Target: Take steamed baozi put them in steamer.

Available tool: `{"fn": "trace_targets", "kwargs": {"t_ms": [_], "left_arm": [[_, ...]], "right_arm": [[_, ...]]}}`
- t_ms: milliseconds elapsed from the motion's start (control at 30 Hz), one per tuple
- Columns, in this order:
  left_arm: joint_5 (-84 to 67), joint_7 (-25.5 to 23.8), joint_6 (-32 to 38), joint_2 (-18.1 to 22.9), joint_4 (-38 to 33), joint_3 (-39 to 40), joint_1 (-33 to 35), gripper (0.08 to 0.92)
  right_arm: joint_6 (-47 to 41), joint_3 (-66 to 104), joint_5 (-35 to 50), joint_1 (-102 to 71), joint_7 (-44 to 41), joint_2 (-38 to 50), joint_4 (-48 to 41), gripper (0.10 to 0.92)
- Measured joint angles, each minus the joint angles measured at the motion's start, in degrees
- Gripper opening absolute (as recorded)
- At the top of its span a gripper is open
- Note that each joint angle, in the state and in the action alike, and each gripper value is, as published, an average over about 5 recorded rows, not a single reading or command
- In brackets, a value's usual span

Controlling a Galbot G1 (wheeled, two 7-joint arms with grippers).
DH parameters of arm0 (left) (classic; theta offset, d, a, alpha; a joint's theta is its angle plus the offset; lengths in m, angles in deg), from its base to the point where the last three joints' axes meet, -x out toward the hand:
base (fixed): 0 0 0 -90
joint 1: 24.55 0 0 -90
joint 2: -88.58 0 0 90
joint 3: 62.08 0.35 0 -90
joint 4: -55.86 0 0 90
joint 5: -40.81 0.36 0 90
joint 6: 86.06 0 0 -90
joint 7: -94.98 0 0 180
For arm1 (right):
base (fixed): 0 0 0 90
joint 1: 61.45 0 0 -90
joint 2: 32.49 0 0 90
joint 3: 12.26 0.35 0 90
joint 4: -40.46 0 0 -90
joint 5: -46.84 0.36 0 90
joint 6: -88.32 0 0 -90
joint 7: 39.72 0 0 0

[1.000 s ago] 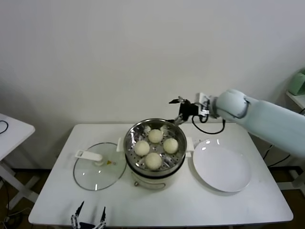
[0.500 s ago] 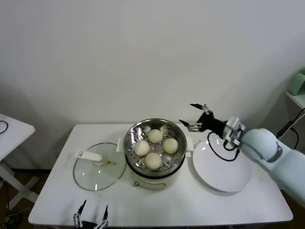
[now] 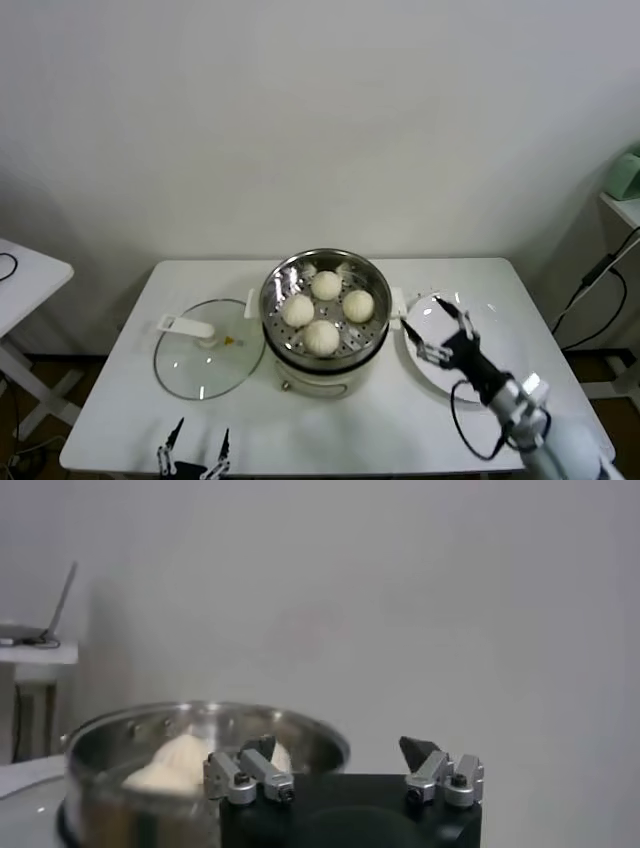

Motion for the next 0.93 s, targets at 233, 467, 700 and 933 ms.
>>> {"fn": "trace_targets", "kwargs": {"t_ms": [233,467,700,933], "left_arm": [[-0.64,0.1,-0.06,0.0,-0.09,-0.14,-0.23,0.823],[-1.0,0.18,-0.25,0.02,-0.4,-0.12,-0.36,0.823],[-1.27,0.25,-0.38,0.06,-0.83,-0.08,-0.32,0.823],[-1.88,0.1,-0.51,0.07,-1.41,0.11,-0.28,0.823]], "right_arm": [[9.12,3.07,-1.03,-11.57,0.04,-8.95,-1.39,0.823],[14.28,3.77,-2.95,-16.65,1.08,-15.64,-3.54,0.823],[17.07,3.97,-4.35,-18.91,2.13,-19.87,-4.88,0.823],[18.32,4.15,-5.06,-19.87,2.84,-21.84,-5.3,0.823]]}}
